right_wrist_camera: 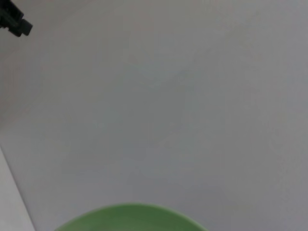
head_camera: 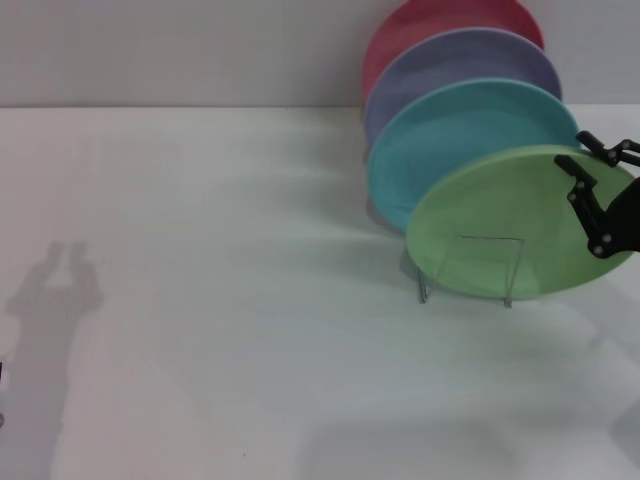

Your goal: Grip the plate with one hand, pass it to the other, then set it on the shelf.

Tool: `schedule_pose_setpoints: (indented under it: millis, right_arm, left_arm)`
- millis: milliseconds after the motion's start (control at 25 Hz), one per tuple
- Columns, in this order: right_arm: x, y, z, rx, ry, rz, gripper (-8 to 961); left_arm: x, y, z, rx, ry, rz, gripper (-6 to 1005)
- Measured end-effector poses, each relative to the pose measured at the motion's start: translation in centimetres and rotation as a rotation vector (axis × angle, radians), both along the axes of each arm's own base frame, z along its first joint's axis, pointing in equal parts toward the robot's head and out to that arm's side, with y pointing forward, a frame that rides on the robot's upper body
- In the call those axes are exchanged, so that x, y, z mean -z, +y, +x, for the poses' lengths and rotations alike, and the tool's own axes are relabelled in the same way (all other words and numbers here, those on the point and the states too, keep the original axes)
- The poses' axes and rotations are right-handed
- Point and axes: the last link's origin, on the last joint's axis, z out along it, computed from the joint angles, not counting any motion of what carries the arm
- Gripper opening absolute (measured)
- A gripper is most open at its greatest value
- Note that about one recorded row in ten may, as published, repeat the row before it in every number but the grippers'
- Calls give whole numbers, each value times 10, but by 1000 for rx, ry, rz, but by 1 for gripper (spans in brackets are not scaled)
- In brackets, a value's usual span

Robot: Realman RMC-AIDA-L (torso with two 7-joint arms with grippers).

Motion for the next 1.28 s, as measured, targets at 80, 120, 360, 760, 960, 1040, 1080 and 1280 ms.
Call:
schedule_pose_setpoints:
  millis: [80,120,360,760,960,1040,1080,1280]
  right_arm:
    - [-1,1,0,3,8,-2,158]
    - [-1,2,-1,6,11,-3,170]
    - [1,9,-2,24,20,-25,216]
    - [0,16,-9,18,66,-102,261]
    - [-6,13,-16,-11,157,-146,275]
    - [-21,10,-17,-15,263,-152,277]
    - [-30,8,-16,-13,321,-147,279]
    - [-95,-3,14,78,713,-45,284]
  left_arm:
    - [0,0,0,1,0,0,241]
    - [0,0,0,1,0,0,245]
    - [0,0,0,2,0,2,269]
    - [-1,-2,-1,1,2,8,310]
    - [-2,-1,-1,0,7,9,330]
    - [-2,-1,-1,0,9,11,338]
    - [-2,-1,-1,0,11,12,342]
    - [-5,6,-3,4,46,10,363]
